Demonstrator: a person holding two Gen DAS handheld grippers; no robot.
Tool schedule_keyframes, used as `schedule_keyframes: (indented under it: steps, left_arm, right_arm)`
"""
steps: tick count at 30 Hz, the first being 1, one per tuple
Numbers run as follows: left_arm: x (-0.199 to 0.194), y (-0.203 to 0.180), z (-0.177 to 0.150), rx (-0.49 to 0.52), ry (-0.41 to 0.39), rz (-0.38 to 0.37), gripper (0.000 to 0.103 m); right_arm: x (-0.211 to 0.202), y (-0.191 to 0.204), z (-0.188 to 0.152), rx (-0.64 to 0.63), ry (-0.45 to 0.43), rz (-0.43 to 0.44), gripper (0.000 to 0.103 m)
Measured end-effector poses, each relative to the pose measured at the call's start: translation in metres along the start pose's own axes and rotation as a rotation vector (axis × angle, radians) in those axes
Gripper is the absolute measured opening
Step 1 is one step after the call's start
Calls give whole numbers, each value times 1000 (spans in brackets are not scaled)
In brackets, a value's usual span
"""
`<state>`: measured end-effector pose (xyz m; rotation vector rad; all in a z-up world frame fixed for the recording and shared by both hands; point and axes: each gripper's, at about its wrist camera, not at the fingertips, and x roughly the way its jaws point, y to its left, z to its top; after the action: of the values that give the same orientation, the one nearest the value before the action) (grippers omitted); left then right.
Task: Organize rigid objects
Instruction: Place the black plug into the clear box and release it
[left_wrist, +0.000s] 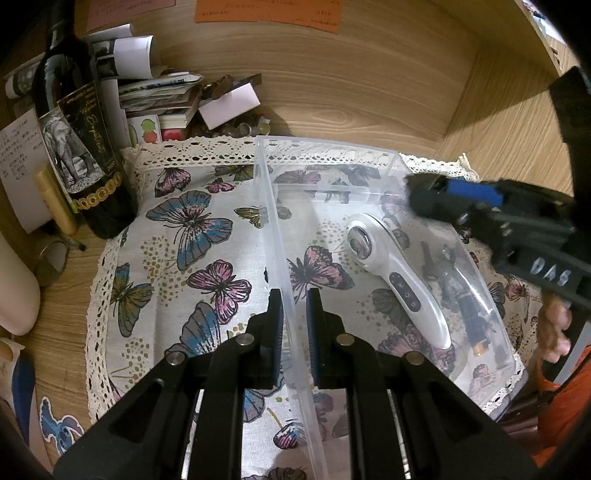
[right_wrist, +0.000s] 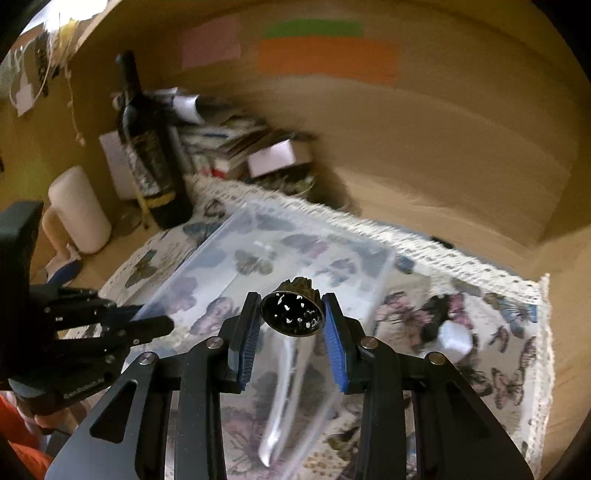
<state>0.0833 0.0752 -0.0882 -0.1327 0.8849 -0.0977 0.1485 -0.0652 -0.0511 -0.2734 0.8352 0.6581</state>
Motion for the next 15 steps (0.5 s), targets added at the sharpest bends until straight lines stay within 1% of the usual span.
schedule_keyframes:
  steps: [3,10,11,12,14,15]
  left_arm:
    - [0,0,0,-4,-1,-2,12]
    - [1,0,0,-9,-1,-9,12]
    - [1,0,0,-8,-2,-8,12]
    - [2,0,0,-8,-3,-9,12]
    - [2,1,0,-8,-3,-9,12]
    - [2,1,0,-8,-2,-10,12]
  right_arm:
    - [11,6,-1,-11,41,29,31]
    - [24,12,-3,-11,105,49,32]
    - [22,11,-3,-12,99,49,36]
    - [19,11,-2,-12,88,44,43]
    - [12,9,-1,-12,55,27,50]
    - [8,8,1,-12,40,20,51]
